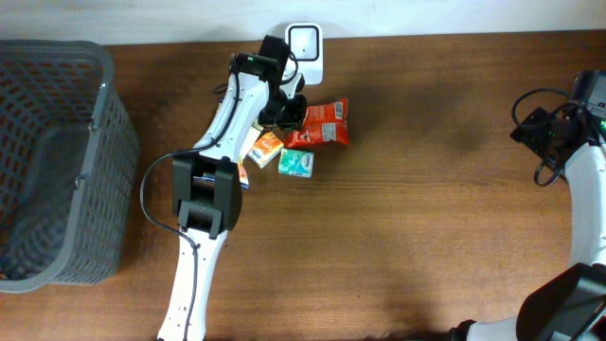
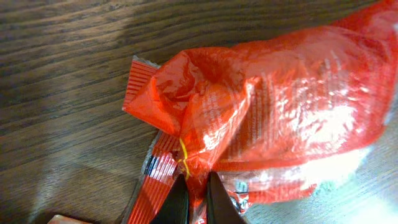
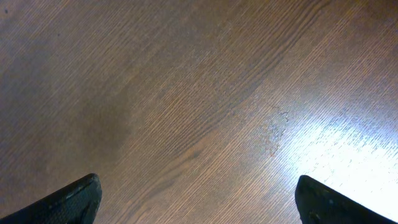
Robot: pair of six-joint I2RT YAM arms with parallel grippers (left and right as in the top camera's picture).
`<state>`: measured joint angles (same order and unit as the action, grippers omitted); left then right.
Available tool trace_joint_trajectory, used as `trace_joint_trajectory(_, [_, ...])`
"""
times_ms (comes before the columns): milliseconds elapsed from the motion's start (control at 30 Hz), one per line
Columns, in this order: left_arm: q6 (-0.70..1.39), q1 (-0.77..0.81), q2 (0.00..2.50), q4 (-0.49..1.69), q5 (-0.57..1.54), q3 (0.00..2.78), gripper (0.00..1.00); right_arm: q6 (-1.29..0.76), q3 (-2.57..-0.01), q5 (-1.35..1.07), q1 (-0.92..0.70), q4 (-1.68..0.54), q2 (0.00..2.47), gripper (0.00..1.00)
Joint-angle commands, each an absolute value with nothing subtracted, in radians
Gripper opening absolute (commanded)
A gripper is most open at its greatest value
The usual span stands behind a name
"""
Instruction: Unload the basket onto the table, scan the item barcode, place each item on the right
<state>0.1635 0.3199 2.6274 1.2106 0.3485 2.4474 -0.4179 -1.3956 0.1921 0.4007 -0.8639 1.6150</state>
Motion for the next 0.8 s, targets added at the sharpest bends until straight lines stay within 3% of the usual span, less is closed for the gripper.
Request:
trace_joint_trajectory(0, [0.159,0.320,2.655,1.270,0.379,2.572,0.00,-0.416,-1.405,0.194,0.406,-0.864,1.607,0.98])
trace_joint_trajectory(200, [0.080,0.330,2.655,1.423,0.085,3.001,0.00,-0.416,-1.405,0.194,0.406,-0.864,1.607,0.98])
trace_joint_trajectory(367, [-0.024,0.452,2.655,1.501,-0.479,3.109,0.00,-0.416,-1.405,0.194,0.406,-0.864,1.607,0.98])
trace_joint_trajectory(567, [0.063,0.581,2.741,1.491,-0.652,3.086,0.00,-0.416,-1.405,0.194,0.406,-0.864,1.607,0.98])
trace_joint_trajectory(733, [0.064,0.675,2.783,1.414,-0.640,2.929,0.00,-0.416,-1.405,0.194,0.406,-0.864,1.607,0.98])
trace_joint_trajectory(767, [0.064,0.703,2.783,1.407,-0.550,2.921,0.00,-0.416,-1.404,0.194,0.406,-0.864,1.607,0.99])
